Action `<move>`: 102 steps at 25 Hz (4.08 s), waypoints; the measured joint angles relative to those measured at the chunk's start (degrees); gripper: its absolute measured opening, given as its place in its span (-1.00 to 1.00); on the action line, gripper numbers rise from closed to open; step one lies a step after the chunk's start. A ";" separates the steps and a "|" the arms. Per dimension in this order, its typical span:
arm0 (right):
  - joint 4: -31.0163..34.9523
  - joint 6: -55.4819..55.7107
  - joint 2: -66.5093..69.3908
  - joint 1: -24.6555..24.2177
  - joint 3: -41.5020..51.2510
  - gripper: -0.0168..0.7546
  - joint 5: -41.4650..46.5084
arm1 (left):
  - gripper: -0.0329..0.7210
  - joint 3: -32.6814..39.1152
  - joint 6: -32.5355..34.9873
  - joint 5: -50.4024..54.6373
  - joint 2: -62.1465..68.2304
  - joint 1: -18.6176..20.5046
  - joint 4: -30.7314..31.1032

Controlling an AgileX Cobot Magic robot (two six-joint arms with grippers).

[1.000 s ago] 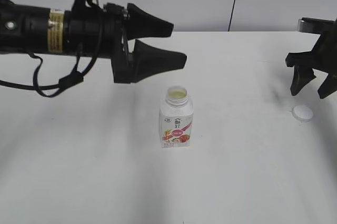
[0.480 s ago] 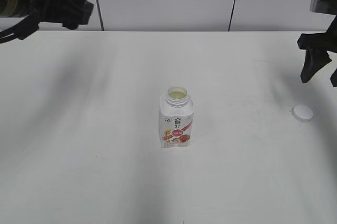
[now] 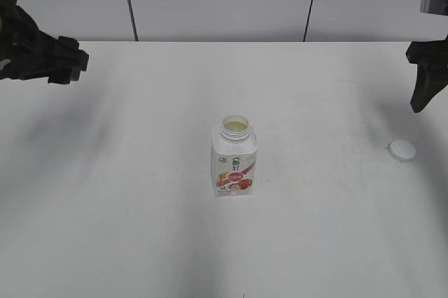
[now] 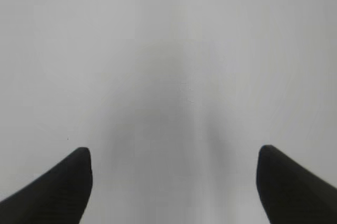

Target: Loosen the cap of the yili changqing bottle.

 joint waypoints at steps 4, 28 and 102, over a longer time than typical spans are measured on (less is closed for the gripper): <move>-0.60 -0.05 -1.12 0.00 0.00 0.34 0.21 | 0.63 -2.49 20.81 9.06 -0.72 0.00 -24.17; -3.15 -0.60 -39.70 0.00 20.64 0.34 0.49 | 0.11 -8.13 36.23 43.82 -21.97 11.62 -44.19; -8.70 -1.67 -105.79 0.06 51.54 0.34 -7.12 | 0.05 25.80 45.03 34.82 -87.51 17.50 -51.48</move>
